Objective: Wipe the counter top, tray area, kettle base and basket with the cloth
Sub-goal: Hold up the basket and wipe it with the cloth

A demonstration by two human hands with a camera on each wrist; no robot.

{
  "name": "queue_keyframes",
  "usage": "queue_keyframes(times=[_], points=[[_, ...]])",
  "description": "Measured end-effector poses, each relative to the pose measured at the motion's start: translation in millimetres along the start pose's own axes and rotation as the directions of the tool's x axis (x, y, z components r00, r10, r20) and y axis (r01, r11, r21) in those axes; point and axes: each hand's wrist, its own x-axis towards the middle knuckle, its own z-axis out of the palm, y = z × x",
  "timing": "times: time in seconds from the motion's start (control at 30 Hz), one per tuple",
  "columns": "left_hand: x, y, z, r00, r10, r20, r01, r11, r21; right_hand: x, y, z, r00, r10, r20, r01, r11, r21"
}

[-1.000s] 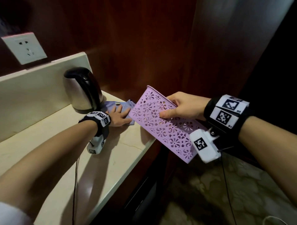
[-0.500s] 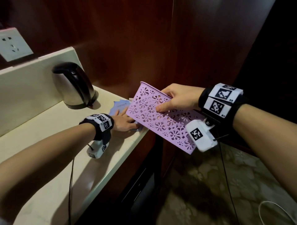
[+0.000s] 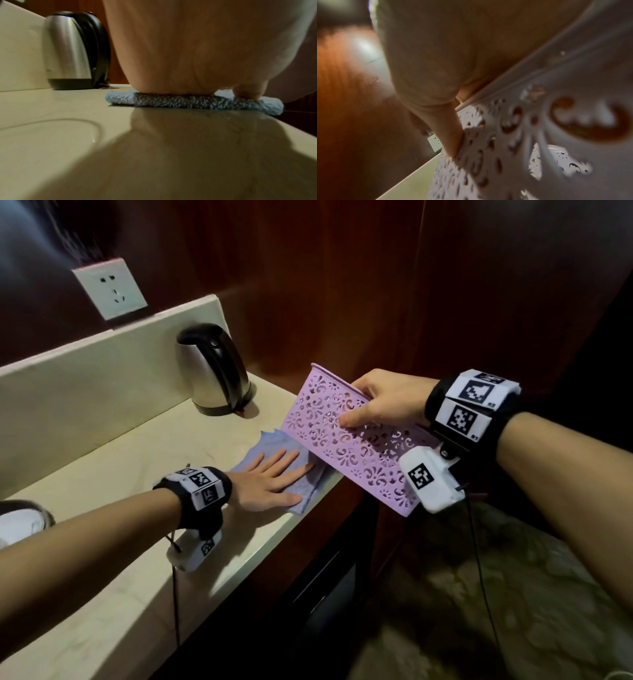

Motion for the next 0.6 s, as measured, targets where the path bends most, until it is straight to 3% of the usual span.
queue_keyframes(times=[0.27,0.33,0.47,0.6], points=[[14.6,-14.5,-32.5,0.987,-0.136,0.084,0.138,0.99,-0.018,6.9,7.7,-0.9,1.0,0.009,0.009,-0.007,0.974,-0.227],[27.9,-16.1,-44.2,0.987,-0.149,0.059,0.155,0.982,-0.111,6.5,10.8,-1.8,1.0,0.005,0.016,-0.001,0.971,-0.239],[58.1,-23.7,-65.1,0.972,-0.234,0.003,0.234,0.972,-0.039,6.8,12.4,-2.2,1.0,0.02,0.015,-0.017,0.983,-0.184],[78.0,-36.4,-77.9,0.958,-0.287,-0.024,0.283,0.953,-0.113,7.7,13.8,-6.4,1.0,0.02,0.016,-0.017,0.98,-0.196]])
